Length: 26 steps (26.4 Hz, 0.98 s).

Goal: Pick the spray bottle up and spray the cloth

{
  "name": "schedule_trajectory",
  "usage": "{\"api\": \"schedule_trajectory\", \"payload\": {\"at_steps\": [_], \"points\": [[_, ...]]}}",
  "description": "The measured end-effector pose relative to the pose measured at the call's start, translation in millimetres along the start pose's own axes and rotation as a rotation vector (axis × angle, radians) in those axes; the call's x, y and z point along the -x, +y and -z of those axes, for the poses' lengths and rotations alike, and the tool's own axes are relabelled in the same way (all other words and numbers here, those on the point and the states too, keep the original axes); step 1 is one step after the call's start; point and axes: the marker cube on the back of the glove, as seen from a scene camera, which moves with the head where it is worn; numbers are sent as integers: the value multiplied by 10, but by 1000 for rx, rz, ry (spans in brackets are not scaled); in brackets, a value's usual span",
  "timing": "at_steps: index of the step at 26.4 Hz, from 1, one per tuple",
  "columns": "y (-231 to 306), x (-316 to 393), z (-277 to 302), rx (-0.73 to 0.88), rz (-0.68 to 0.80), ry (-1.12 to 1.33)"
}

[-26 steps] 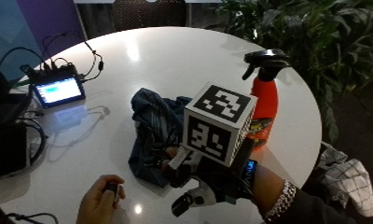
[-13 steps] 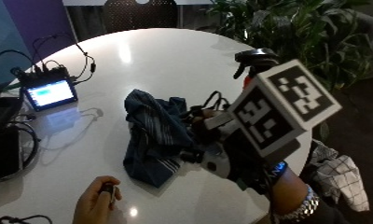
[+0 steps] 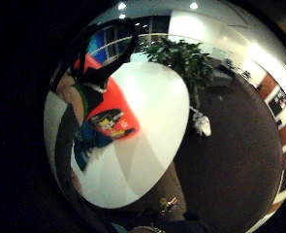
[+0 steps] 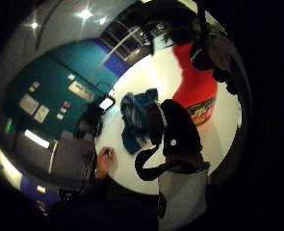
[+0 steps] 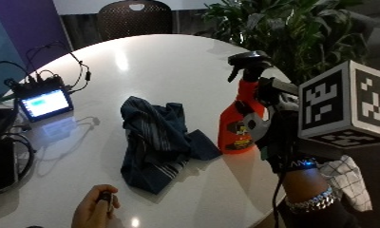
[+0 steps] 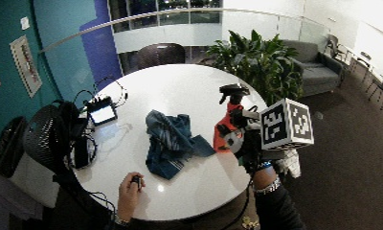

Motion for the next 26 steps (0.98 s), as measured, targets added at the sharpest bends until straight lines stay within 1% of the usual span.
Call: {"api": "schedule_trajectory", "payload": {"at_steps": [3, 6, 12, 18, 23, 26], "points": [[-71, -49, -65, -48, -71, -1], [-189, -18, -162, -29, -105, -43], [-374, 56, -406, 29, -142, -250], [-496, 104, -507, -3, -160, -472], [-572, 132, -586, 5, -209, -586], [-560, 102, -616, -24, -233, -619]]}}
